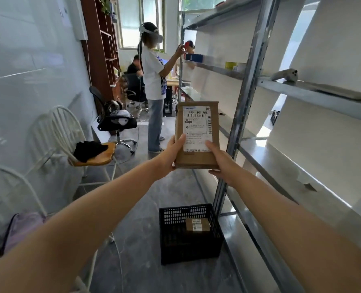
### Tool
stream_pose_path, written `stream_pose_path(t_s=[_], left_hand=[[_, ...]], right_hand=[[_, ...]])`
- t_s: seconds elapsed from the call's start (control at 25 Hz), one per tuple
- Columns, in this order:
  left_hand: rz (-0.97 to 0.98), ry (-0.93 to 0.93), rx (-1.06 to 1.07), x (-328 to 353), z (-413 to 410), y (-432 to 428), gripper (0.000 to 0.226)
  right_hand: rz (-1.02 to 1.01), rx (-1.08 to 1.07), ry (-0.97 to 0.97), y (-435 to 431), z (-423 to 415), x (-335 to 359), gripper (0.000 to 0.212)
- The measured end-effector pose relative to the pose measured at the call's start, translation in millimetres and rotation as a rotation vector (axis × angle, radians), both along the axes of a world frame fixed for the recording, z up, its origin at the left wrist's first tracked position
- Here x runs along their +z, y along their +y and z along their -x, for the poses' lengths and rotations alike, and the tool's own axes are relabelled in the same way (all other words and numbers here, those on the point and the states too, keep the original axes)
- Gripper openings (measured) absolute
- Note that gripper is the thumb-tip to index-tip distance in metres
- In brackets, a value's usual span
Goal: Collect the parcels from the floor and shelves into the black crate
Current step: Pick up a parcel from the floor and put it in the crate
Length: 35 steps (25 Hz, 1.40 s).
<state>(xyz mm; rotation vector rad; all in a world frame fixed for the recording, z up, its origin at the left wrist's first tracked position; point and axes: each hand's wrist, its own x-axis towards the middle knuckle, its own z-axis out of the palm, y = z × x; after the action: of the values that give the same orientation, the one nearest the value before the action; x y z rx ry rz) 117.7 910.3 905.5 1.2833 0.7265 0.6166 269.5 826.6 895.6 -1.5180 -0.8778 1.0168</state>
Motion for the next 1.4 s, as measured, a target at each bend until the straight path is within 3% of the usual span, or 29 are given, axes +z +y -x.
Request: stream_pose_path(t_s=[0.12,0.36,0.52,0.72,0.96,1.16,1.4], left_hand=[[0.039,-0.022,0.011,-16,1,43,0.054],[0.169,-0.079,0.027,-73,-10,105,0.048],[0.176,-0.097,0.077,-108,-30,145,0.046],[0.136,-0.059,0.176,-137,-72,215,0.047],[0.196,0.068,0.286,-187,-115,293,0.051],[0.328,0.268,0.248,-316,-123,324,0.063],[0.373,0.316,0.211,-581,-124,348,0.061]], right_hand=[[0.035,-0.013,-0.039,43,1,-11,0.048],[0.061,-0.018,-0.037,107,-8,-59,0.038],[0.039,0.004,-0.029,154,-25,-96,0.048],[0.042,0.012,-0.029,234,-63,-127,0.043],[0.219,0.082,0.064,329,-122,-180,0.044],[0.463,0.082,0.116,361,-142,-320,0.056],[0.600,0.091,0.107,377,-138,-572,0.054]])
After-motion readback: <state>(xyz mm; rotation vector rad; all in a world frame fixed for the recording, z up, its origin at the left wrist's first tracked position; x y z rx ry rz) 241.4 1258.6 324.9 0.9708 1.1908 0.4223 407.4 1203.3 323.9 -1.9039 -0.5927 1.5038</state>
